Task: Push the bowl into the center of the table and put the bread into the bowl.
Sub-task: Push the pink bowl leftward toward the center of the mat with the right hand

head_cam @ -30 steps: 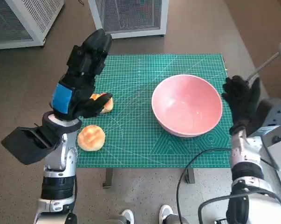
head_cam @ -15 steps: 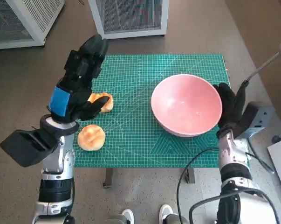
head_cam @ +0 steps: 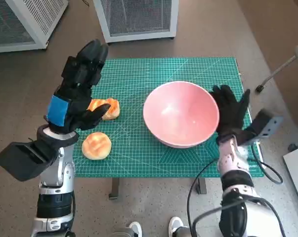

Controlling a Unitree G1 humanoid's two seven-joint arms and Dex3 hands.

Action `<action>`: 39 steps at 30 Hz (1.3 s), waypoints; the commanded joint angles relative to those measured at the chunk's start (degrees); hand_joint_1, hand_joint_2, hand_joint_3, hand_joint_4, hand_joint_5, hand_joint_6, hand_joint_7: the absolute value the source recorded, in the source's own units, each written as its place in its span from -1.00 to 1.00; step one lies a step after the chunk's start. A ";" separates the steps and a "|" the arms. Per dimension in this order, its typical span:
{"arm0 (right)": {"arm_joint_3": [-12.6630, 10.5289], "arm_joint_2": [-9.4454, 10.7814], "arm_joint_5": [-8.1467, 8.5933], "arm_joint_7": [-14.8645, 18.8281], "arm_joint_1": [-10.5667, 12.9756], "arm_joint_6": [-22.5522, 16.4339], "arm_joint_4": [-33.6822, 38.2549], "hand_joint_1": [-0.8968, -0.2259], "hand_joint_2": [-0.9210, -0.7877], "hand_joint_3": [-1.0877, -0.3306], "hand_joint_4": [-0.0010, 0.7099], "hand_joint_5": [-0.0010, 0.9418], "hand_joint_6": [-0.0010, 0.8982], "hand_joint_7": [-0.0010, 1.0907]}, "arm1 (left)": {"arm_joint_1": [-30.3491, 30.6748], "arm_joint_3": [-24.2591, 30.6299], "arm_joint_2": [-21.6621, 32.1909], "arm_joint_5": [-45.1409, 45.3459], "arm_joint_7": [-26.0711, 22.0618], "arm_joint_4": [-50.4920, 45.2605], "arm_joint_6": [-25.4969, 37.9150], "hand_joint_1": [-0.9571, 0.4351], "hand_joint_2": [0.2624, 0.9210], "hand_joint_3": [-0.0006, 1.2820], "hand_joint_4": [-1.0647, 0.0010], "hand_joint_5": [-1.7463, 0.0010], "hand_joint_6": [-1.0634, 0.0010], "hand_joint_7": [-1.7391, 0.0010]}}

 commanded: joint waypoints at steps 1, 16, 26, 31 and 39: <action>-1.88 2.08 2.09 0.75 -0.79 2.35 0.78 0.26 -1.00 -0.20 -0.74 -0.99 -0.95 -0.20 | 1.04 0.37 0.54 0.32 0.46 -1.22 0.43 -0.59 1.00 -0.53 0.75 0.99 1.00 0.48; -0.55 4.23 0.04 -0.82 -3.01 4.20 1.01 0.25 -1.00 -0.26 -0.83 -1.00 -1.00 -0.27 | 2.31 0.91 0.48 0.22 1.26 -2.69 1.02 -0.57 1.00 -0.55 0.74 0.99 0.99 0.50; -0.85 3.27 -0.05 -0.40 -3.24 4.77 0.77 0.23 -1.00 -0.26 -0.74 -0.97 -0.97 -0.26 | 2.68 0.96 0.44 0.54 1.82 -2.37 0.59 -0.58 1.00 -0.55 0.74 0.99 0.99 0.51; -0.52 2.03 -0.39 0.81 -3.37 3.42 0.40 0.20 -1.00 -0.24 -0.75 -0.98 -0.99 -0.26 | 2.58 1.07 0.32 0.33 1.77 -1.76 0.33 -0.57 1.00 -0.55 0.74 0.99 0.98 0.52; 3.68 0.43 -4.10 2.71 -3.76 -6.04 -1.78 0.21 -1.00 -0.27 -0.73 -0.99 -0.94 -0.20 | 2.03 1.11 0.65 0.77 1.81 -1.01 0.07 -0.55 1.00 -0.55 0.74 0.99 0.97 0.53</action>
